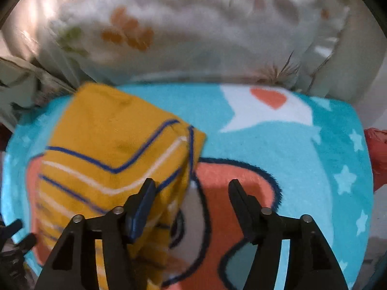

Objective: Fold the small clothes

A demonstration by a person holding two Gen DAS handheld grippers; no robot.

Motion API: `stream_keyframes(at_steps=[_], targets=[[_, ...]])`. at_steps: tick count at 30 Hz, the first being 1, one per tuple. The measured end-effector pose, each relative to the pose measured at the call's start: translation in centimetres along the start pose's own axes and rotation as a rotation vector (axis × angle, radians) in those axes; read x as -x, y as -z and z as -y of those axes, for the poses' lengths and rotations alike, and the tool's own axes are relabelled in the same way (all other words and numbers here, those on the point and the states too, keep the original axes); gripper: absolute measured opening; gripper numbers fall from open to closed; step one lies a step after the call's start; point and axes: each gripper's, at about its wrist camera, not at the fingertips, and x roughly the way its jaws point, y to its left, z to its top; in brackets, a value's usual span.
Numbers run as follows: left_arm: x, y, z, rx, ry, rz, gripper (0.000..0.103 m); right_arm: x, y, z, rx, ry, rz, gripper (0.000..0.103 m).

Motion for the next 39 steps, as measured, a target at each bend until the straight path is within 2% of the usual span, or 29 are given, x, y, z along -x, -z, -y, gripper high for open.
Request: stream_keyframes(at_steps=[3, 5, 8, 12, 18, 24, 28, 31, 35, 37, 39], targets=[[0.3, 0.3, 0.8, -0.021, -0.002, 0.005, 0.078, 2.0, 0.8, -1.9, 0.018, -0.121, 0.053, 0.068], [0.5, 0.6, 1.2, -0.035, -0.006, 0.006, 0.078, 2.1, 1.4, -3.1, 0.044, -0.16, 0.052, 0.068], [1.1, 1.0, 1.6, -0.052, -0.019, 0.018, 0.078, 0.1, 2.2, -5.4, 0.112, -0.114, 0.013, 0.068], [1.7, 1.5, 1.7, -0.068, -0.034, 0.032, 0.078, -2.7, 4.5, -4.7, 0.1, -0.044, -0.071, 0.068], [2.0, 2.2, 1.8, -0.081, -0.049, 0.042, 0.078, -3.2, 8.0, -0.1, -0.059, -0.134, -0.147, 0.068], [1.5, 2.3, 0.9, -0.06, -0.018, 0.018, 0.078, -2.7, 9.0, 0.4, -0.066, -0.148, -0.133, 0.068], [0.6, 1.2, -1.9, 0.007, 0.007, -0.01, 0.078, -2.5, 9.3, 1.6, -0.116, -0.196, -0.13, 0.071], [-0.2, -0.8, -4.3, 0.048, 0.017, -0.006, 0.078, -2.3, 9.7, 2.4, -0.141, -0.215, -0.125, 0.071], [-2.0, -3.4, -5.7, 0.052, 0.056, -0.006, 0.078, -2.1, 10.1, 2.1, -0.139, -0.189, -0.12, 0.075], [-3.2, -4.7, -5.8, 0.053, 0.111, -0.021, 0.078, -2.3, 10.3, 1.3, -0.11, -0.168, -0.117, 0.081], [-4.2, -5.8, -5.5, 0.038, 0.161, -0.033, 0.078, -2.4, 9.9, 0.6, -0.077, -0.131, -0.16, 0.082]])
